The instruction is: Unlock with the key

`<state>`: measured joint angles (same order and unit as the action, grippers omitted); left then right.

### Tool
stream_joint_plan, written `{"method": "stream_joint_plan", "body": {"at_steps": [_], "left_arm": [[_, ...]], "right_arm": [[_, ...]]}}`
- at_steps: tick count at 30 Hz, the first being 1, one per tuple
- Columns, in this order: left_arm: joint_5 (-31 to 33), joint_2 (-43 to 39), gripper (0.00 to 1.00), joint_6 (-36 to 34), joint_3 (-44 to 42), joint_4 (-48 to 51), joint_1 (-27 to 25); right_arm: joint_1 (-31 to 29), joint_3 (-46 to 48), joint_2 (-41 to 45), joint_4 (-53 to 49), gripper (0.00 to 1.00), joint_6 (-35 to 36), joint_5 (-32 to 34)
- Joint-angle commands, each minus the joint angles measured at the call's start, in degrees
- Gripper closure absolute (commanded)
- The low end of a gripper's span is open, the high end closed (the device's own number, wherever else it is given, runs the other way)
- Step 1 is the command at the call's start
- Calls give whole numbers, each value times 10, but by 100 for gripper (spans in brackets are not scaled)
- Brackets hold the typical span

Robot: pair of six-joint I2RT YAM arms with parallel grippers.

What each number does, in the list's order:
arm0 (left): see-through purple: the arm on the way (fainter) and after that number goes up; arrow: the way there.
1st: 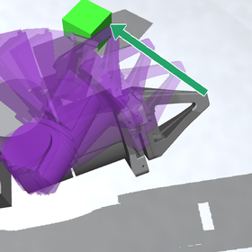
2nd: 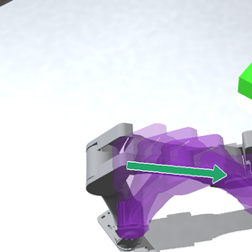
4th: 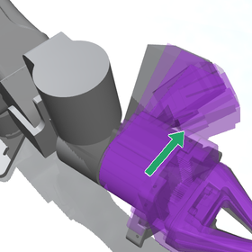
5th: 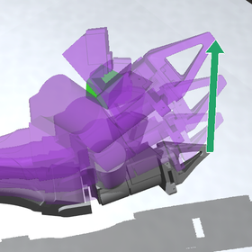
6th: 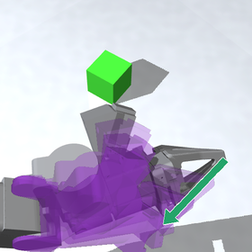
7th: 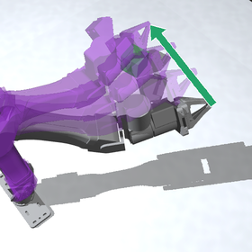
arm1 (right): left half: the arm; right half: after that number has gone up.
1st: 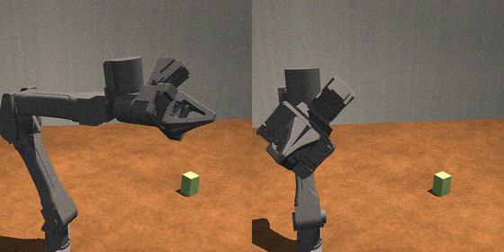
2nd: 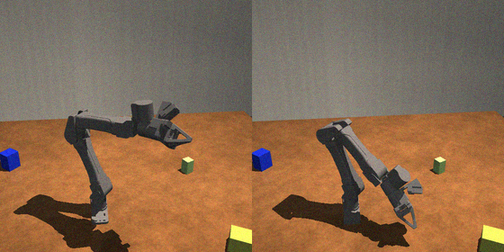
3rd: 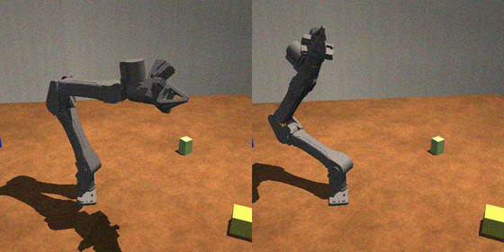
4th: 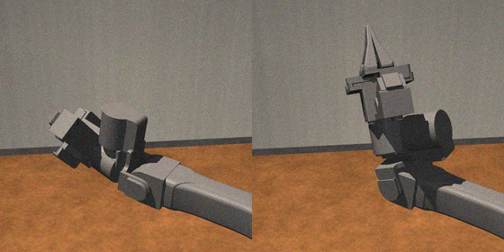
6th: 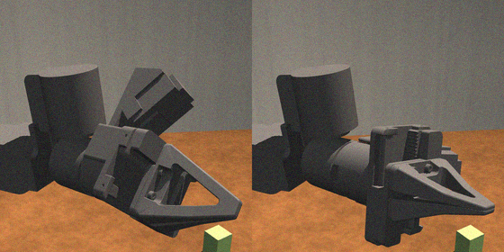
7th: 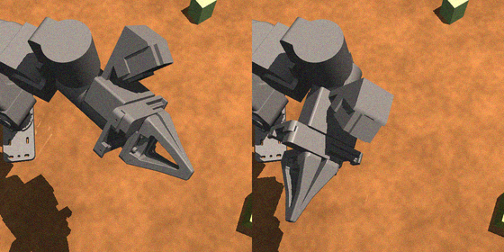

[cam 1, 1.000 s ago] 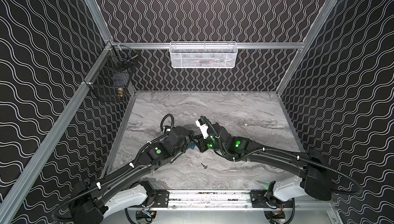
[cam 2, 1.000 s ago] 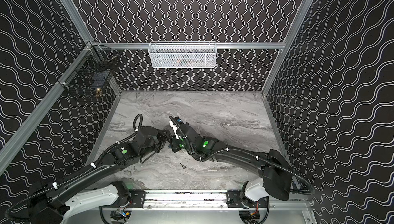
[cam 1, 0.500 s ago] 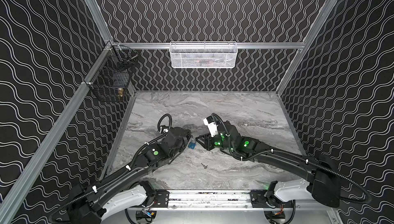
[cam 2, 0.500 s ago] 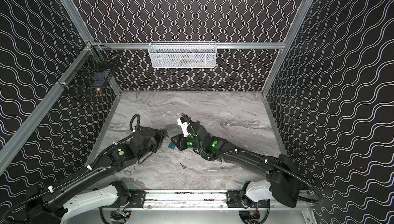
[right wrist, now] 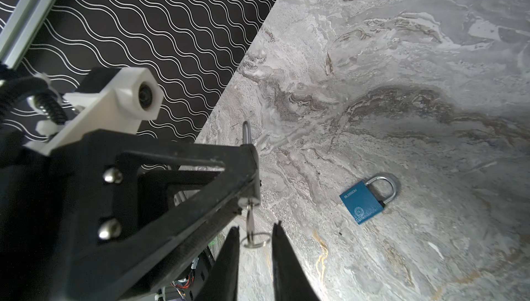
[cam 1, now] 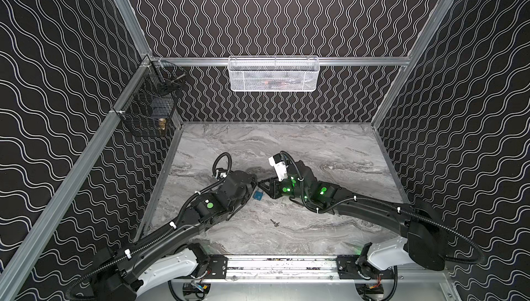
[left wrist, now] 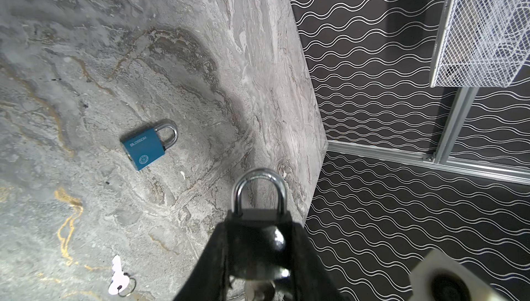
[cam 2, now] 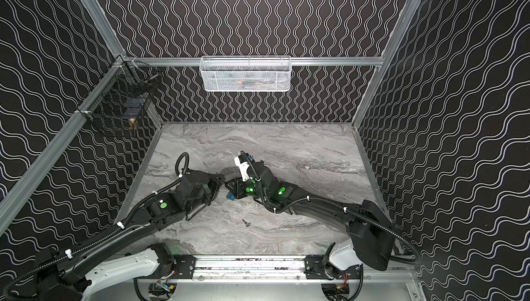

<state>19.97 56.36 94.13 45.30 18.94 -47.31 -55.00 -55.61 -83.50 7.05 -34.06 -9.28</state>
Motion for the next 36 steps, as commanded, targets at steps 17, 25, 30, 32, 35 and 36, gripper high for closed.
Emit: {"method": "stream_joint_plan", "body": {"at_steps": [17,25,30,32,35,36], "left_arm": [[-78,28,100,-36,26,-60,1],[-147,55,100,-44,47,-131,-24],[-126,52,100,-56,55,-123,-23],[-106,49,100,-66,58,-111,-22],[-81,45,100,-73,62,-93,-17],[-70,43,100,-77,62,-88,-16]], "right_arm": [[0,3,-4,65,100,30,38],[2,0,-2,105,100,13,19],[2,6,22,65,100,22,47],[6,25,29,74,100,19,47],[1,28,44,62,93,45,45],[0,27,46,50,90,49,47]]}}
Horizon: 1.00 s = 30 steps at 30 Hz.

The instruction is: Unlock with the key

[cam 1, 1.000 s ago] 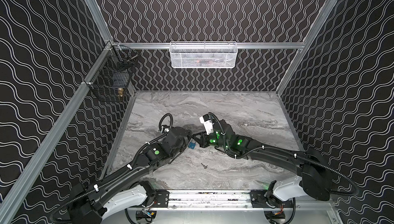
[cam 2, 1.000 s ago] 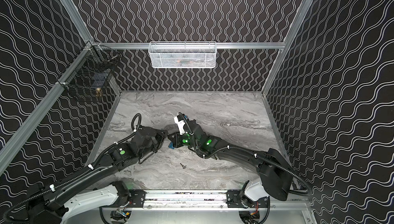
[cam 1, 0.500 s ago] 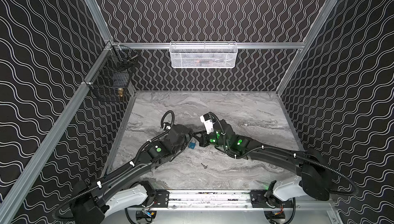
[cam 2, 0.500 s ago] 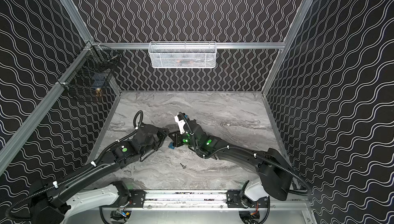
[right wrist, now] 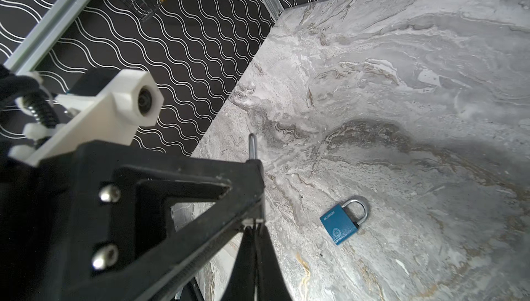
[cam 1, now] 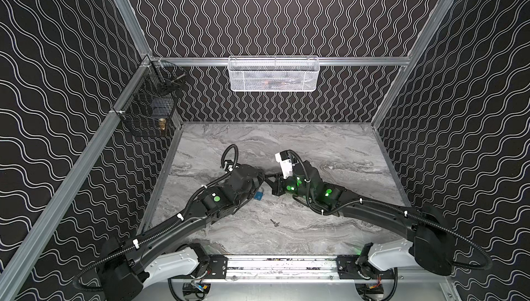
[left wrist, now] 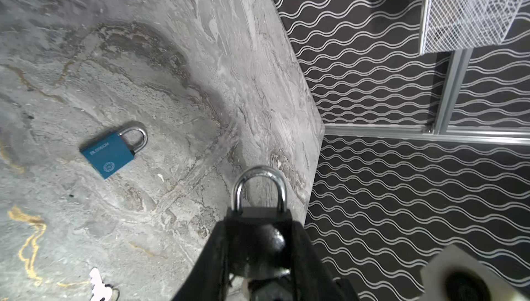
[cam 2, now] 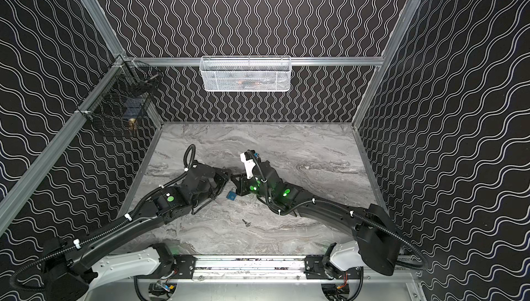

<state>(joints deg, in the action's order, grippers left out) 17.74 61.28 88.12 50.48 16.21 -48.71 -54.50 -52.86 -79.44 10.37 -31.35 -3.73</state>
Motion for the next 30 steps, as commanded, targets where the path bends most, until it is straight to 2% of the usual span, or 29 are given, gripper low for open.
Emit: {"method": "stream_joint_plan", "body": {"at_steps": [1,6,14,19,30], "left_arm": [[-36,-7,100,-20,10,-57,-2],[11,-24,100,-30,-7,-63,0],[23,-28,100,-38,-5,-56,1],[20,-25,100,-35,-7,-62,2],[17,-21,100,-35,-6,-64,2]], "right_arm": [[-5,5,11,15,89,20,-7],[0,45,54,39,79,12,-39],[11,25,71,19,72,-42,-43],[12,-9,46,-11,71,-55,-20],[13,-8,30,-8,73,-48,-17]]}}
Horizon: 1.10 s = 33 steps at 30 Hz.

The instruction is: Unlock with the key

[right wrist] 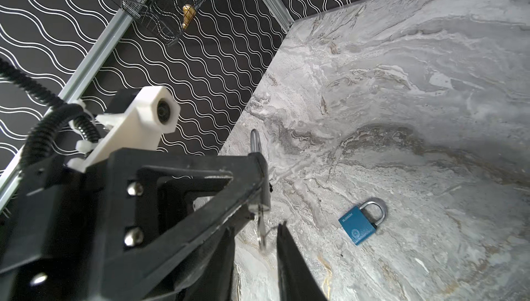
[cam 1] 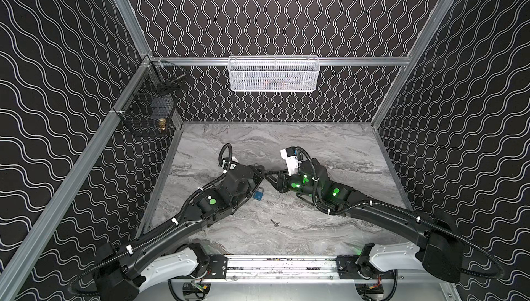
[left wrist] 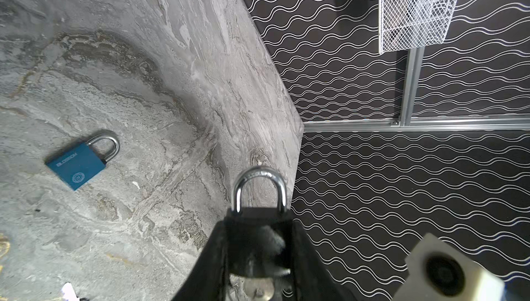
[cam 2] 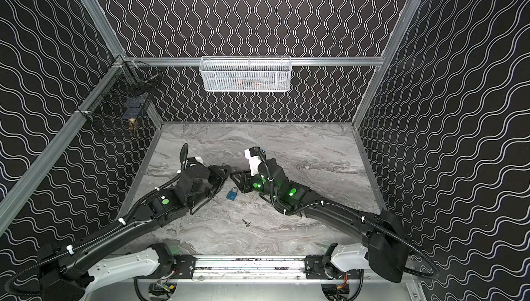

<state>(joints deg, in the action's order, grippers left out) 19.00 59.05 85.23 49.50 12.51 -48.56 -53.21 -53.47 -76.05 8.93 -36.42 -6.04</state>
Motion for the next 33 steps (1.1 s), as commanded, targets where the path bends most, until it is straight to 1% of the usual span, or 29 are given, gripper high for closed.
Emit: {"method": "stream_joint_plan", "body": {"at_steps": [1,10,18,21,23,27,31,33], "left_arm": [[3,2,100,-4,3,-30,0],[0,4,100,-4,4,-35,1],[-11,1,100,-12,-2,-69,2],[-17,-4,100,-10,-8,-80,2],[-20,-8,100,-10,-15,-94,2],[-26,-15,100,-9,-26,-125,2],[-33,-19,100,-3,-29,-134,2],[-41,-18,100,0,-32,-145,2]], "right_arm": [[0,-4,-7,6,74,5,6],[4,-9,-28,13,82,13,-4],[10,-2,-27,36,99,-10,-32],[10,-4,-28,53,100,-36,-48],[10,-7,-28,54,100,-62,-47],[12,7,-25,100,100,-112,-60],[13,10,-22,108,100,-159,-56],[13,14,-23,136,100,-177,-69]]}}
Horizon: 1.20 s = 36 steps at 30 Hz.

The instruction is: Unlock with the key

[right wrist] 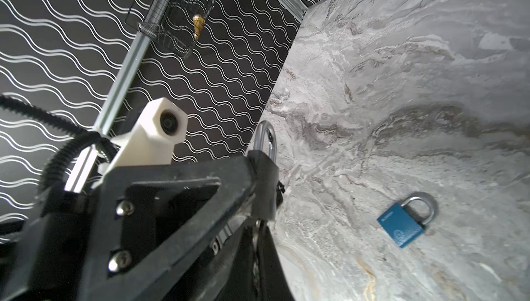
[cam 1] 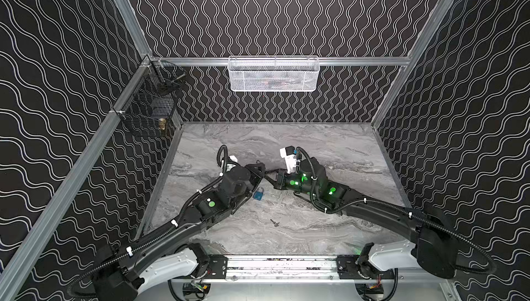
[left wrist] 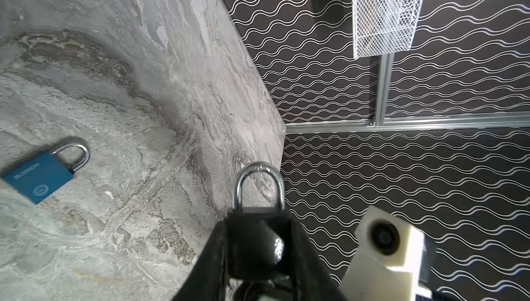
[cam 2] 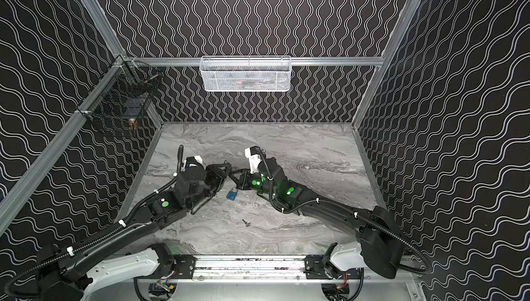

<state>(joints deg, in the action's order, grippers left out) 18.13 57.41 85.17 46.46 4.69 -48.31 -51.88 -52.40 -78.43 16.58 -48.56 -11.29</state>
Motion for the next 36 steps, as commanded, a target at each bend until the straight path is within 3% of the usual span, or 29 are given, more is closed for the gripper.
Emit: {"method": "stream_joint_plan", "body": {"at_steps": [1,10,20,26,32,36], "left_arm": [[-35,-1,100,3,-2,-72,0],[-39,-1,100,10,-3,-84,0],[-34,-1,100,-4,8,-58,0],[-15,5,100,-55,22,-21,2],[-15,8,100,-130,47,46,18],[-30,-5,100,-230,48,64,27]], "right_arm": [[0,2,1,58,100,-64,-15],[-1,25,4,125,100,-132,-2],[-6,13,5,98,100,-101,10],[-5,22,17,50,74,-57,40],[-3,37,48,4,61,-5,67],[5,59,77,-11,51,23,67]]}}
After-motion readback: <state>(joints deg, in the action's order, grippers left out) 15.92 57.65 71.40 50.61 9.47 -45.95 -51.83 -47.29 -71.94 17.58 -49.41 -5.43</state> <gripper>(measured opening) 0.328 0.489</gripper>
